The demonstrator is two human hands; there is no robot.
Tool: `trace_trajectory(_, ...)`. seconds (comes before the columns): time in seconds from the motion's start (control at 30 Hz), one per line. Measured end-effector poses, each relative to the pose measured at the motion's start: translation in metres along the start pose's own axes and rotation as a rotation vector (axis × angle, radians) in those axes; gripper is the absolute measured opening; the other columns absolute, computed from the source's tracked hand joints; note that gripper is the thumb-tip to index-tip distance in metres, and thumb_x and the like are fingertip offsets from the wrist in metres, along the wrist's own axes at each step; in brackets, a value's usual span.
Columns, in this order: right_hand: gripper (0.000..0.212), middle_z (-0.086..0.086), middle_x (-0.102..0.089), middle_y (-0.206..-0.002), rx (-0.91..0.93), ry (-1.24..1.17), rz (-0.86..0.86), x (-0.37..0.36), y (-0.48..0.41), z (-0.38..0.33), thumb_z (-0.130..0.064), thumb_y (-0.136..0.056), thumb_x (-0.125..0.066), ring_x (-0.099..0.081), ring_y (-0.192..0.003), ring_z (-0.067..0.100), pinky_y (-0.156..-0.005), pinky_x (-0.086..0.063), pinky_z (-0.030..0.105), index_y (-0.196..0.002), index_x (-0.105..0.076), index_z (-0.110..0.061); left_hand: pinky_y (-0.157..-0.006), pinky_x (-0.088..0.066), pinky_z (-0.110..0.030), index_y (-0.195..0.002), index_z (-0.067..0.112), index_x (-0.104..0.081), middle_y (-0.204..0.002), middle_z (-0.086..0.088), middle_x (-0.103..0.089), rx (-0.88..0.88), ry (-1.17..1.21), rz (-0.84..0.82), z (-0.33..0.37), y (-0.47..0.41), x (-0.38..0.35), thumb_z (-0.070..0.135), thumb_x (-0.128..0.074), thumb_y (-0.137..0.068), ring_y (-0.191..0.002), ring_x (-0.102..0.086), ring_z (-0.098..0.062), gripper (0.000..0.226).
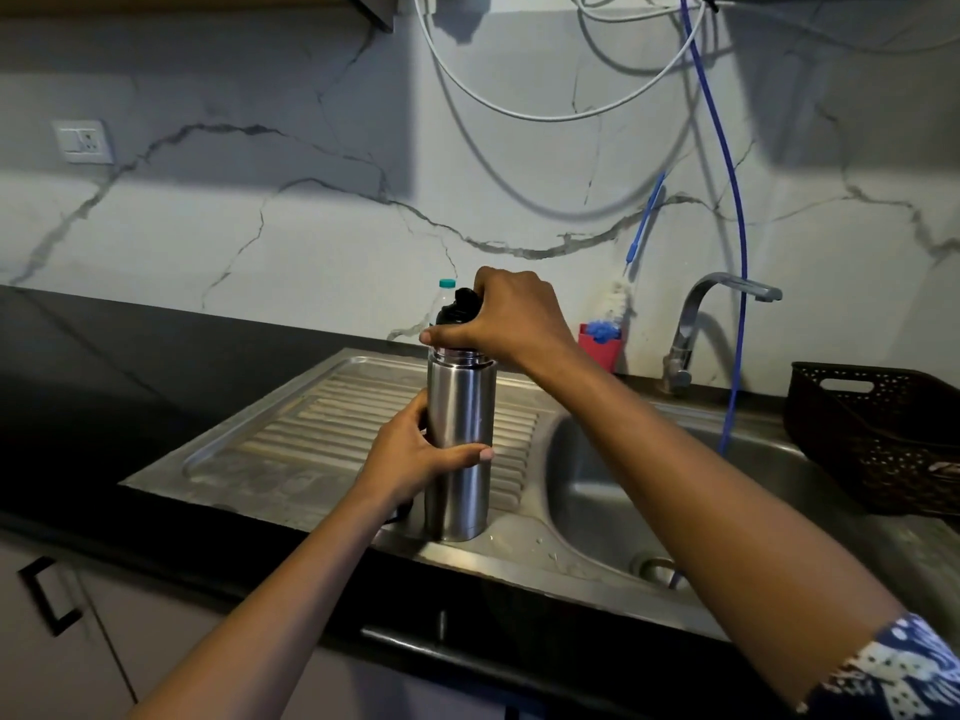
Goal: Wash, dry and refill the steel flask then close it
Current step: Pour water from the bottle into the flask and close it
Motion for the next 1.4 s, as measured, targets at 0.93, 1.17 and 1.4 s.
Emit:
trace_trajectory(0.93,0.049,-0.002,-0.07,-0.089,0.189,-0.158,-0.576,0.0,-0.025,-0.01,-0.042,-0.064,-0.082,-0.067,-0.077,0.009,-0.062,-0.053,0.018,-0.101,-0.068,-0.012,-0.072,-0.045,-0.017,-0.118,0.033,-0.048,-0.101,0.019,-0.06,-0.001,0.077,-0.031,-0.008,-0.002,-0.001,0.029,-0.089,-0.057,-0.094,-0.058,0.001,0.073)
trace_trajectory(1.17,0.05,-0.002,-0.055,-0.051,0.101,0.225,-0.278,0.004,-0.018,-0.027,-0.062,-0.073,-0.064,-0.062,-0.054,0.016,-0.054,-0.049,0.025,-0.062,-0.053,-0.015,-0.075,-0.047,-0.02,-0.123,0.029,-0.049,-0.106,0.012,-0.061,-0.004,0.057,-0.022,-0.009,-0.002,0.001,0.034,-0.089,-0.054,-0.096,-0.06,-0.005,0.08)
trace_trajectory(1.4,0.066,-0.002,-0.05,-0.137,0.118,-0.562,-0.815,-0.024,-0.006,0.003,-0.047,-0.078,-0.068,-0.047,-0.126,0.016,-0.104,-0.041,0.038,-0.135,-0.045,-0.022,-0.08,-0.051,-0.023,-0.11,0.034,-0.053,-0.105,0.012,-0.065,-0.006,0.078,-0.064,-0.011,-0.004,0.001,0.04,-0.092,-0.043,-0.095,-0.063,-0.004,0.078)
Point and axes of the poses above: each hand's wrist, its own y-axis away from the middle knuckle, its own x-axis out of the back of the hand, z = x × y, the point moved 8 cm from there along -y, towards the middle knuckle
